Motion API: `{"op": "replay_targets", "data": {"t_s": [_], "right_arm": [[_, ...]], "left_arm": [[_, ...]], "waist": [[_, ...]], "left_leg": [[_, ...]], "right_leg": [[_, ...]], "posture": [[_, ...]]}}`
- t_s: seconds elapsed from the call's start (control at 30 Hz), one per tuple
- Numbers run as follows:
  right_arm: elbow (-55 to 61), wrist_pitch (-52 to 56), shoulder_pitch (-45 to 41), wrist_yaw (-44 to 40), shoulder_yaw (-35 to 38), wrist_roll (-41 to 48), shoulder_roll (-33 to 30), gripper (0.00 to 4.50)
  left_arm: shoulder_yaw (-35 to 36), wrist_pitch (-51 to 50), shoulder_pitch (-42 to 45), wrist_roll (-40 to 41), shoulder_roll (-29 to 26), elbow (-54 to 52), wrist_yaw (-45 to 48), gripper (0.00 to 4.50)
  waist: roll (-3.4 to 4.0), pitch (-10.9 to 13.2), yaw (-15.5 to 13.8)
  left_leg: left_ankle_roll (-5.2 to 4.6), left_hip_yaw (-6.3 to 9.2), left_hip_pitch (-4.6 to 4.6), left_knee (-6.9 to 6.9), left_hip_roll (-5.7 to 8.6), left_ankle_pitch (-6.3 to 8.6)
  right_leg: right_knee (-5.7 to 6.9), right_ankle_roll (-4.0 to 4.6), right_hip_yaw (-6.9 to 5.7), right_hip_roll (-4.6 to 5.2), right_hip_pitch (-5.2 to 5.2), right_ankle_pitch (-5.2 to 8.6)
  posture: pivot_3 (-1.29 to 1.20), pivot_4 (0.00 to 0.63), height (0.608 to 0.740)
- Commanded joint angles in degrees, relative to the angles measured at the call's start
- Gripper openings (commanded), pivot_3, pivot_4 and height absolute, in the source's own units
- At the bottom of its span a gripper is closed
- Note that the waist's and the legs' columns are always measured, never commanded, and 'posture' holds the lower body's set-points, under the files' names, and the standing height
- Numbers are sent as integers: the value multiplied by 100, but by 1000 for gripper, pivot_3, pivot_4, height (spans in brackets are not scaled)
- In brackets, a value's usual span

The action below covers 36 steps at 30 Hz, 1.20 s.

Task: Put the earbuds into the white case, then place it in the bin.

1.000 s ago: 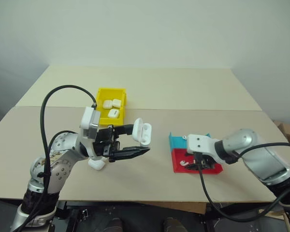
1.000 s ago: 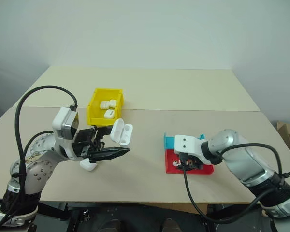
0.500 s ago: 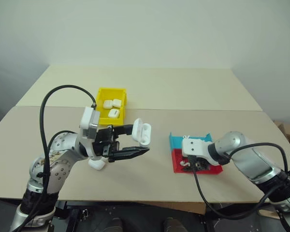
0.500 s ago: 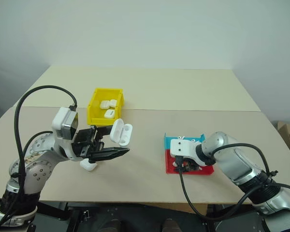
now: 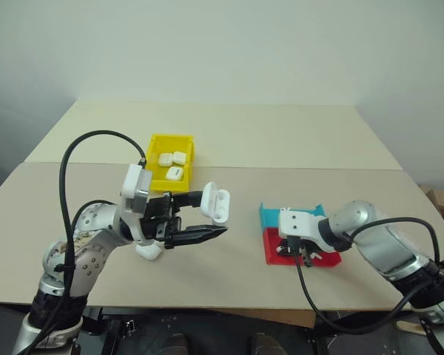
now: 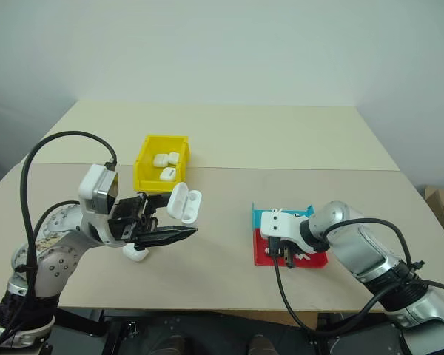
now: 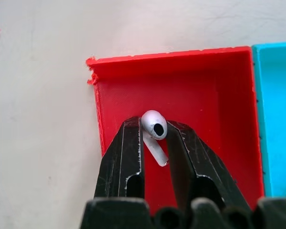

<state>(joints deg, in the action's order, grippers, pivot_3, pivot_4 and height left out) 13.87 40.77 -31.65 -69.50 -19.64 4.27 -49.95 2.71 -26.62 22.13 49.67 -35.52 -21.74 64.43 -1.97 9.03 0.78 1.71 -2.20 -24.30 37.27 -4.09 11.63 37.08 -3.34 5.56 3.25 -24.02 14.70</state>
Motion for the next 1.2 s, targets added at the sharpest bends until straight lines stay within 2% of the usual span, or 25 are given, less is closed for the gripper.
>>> {"op": "replay_targets", "data": {"t_s": [0.03, 0.17, 0.27, 0.37, 0.5, 0.6, 0.77, 1.0, 1.2], "right_arm": [[667, 806, 170, 66, 1597, 1305, 210, 789], [1114, 1601, 376, 409, 3491, 3151, 956, 789], [1247, 2393, 165, 1423, 4648, 4899, 1757, 789], [1528, 2468, 166, 2575, 5053, 6268, 2277, 789], [1750, 2149, 111, 3841, 4803, 7482, 2593, 789], [1873, 1914, 26, 4335, 4383, 7784, 2695, 789], [1789, 1546, -134, 4663, 3802, 7699, 2774, 789], [1709, 1349, -111, 4587, 3244, 7414, 2581, 789], [1615, 1166, 15, 4428, 3124, 7214, 2419, 789]], "left_arm": [[93, -45, 149, 141, -16, -62, 116, 2762], [-12, -51, 334, 89, 89, 102, 170, 2762], [-143, -40, 509, -43, 227, 289, 163, 2762], [-203, -104, 668, -52, 337, 412, 129, 2762], [-364, -286, 936, -141, 357, 619, 198, 2762], [-439, -309, 1123, -198, 399, 810, 293, 2762], [-552, -281, 1300, -306, 537, 935, 383, 2762], [-535, -281, 1329, -365, 615, 885, 379, 2762], [-462, -266, 1282, -377, 619, 799, 364, 2762]], "waist": [[0, 0, -5], [0, 0, -12], [0, 0, -8], [0, 0, 15], [2, -1, 35], [2, -1, 48], [2, -1, 50], [2, -1, 50], [2, -1, 41]], "left_leg": [[0, 0, -1, 0, 0, 0], [0, 6, 1, 0, 0, 0], [0, 13, 11, 1, 0, 0], [0, 18, 16, 0, 0, 0], [-1, 23, 14, -3, 0, 0], [-1, 23, 14, -2, 0, 0], [-1, 26, 11, -2, 0, 0], [-1, 26, 2, -3, 0, 0], [-1, 26, 2, -2, 0, 0]], "right_leg": [[-1, 0, 0, 0, 0, 0], [-1, 0, -5, 0, 8, 0], [-2, 0, -11, -1, 24, 0], [-1, 0, -13, -2, 33, 0], [-2, 0, -15, -3, 32, 0], [-2, 0, -15, -3, 32, 0], [-4, -1, -17, -2, 32, 0], [-4, -1, -17, -2, 20, 0], [-4, -1, -17, -2, 20, 0]], "posture": [[0, 150, 740], [0, 150, 740], [0, 150, 740], [0, 150, 740], [0, 150, 740], [0, 150, 740], [0, 150, 740], [0, 150, 740], [0, 150, 740]]}}
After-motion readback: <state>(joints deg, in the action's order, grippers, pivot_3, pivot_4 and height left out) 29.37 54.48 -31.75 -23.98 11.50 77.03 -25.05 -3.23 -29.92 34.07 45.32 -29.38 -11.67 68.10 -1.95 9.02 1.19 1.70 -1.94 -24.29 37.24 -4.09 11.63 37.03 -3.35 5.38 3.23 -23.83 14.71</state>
